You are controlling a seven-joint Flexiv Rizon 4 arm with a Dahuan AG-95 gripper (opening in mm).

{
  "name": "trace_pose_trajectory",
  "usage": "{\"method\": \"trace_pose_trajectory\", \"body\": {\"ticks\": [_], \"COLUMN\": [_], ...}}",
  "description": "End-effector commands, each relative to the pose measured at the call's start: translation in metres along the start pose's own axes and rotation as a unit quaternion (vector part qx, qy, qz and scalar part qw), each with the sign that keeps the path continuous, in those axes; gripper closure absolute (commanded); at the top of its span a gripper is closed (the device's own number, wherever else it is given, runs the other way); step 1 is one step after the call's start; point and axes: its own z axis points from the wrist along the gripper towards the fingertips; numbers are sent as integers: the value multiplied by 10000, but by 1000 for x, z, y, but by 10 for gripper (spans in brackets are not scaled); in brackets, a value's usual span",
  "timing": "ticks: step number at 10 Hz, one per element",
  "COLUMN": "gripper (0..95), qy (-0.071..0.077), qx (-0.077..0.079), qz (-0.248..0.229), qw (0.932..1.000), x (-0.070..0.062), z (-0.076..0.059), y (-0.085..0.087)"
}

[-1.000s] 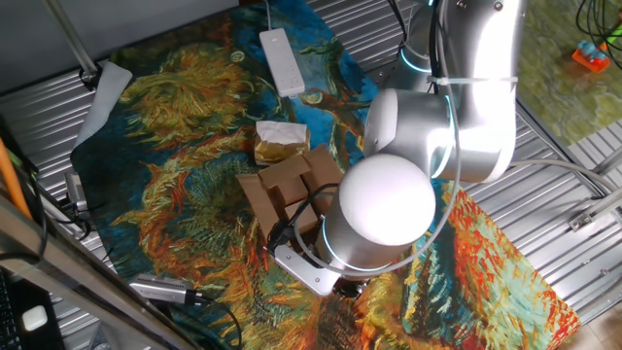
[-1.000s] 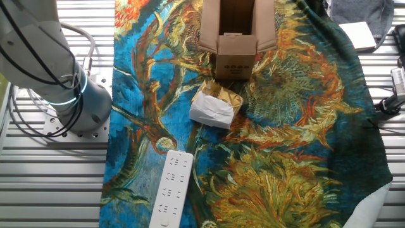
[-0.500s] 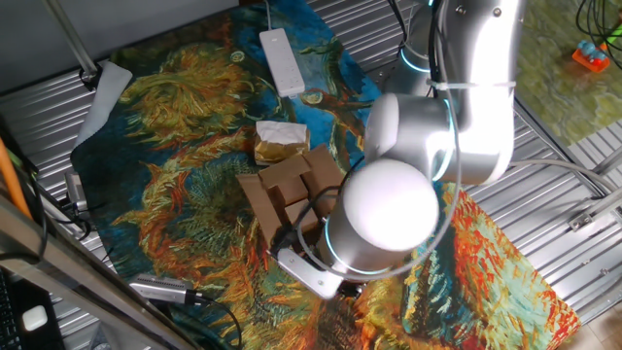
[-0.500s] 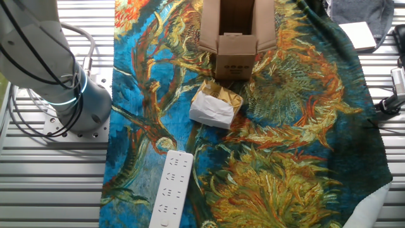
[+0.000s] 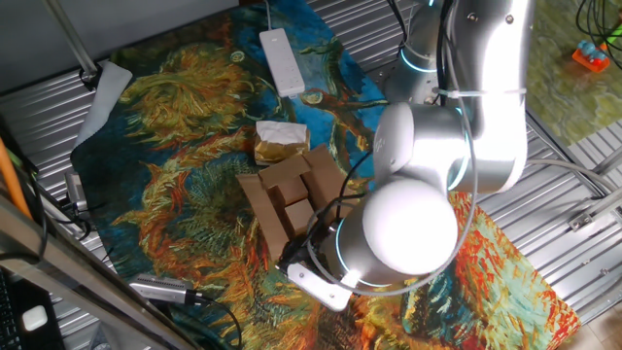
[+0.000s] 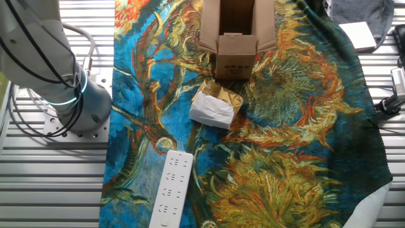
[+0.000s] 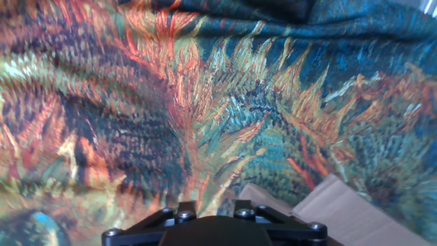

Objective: Cover the box

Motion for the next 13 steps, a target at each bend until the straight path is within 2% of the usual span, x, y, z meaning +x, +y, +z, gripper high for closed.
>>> {"method": "trace_pose_trajectory", "body": {"ticks": [1, 2, 3, 5, 7, 11, 13], "gripper": [760, 570, 570, 570, 570, 570, 570], "qy": [-72, -99, -137, -151, -180, -213, -305], "qx": [-108, -152, -236, -285, -317, -387, -481], "qz": [94, 131, 202, 326, 450, 531, 583], "qw": [9999, 9997, 9994, 9989, 9983, 9976, 9967], "x": [3, 2, 1, -4, -6, -9, -9], "z": [-1, -3, -6, -9, -5, -1, 8], "y": [-1, 0, 1, 5, 12, 13, 14]}}
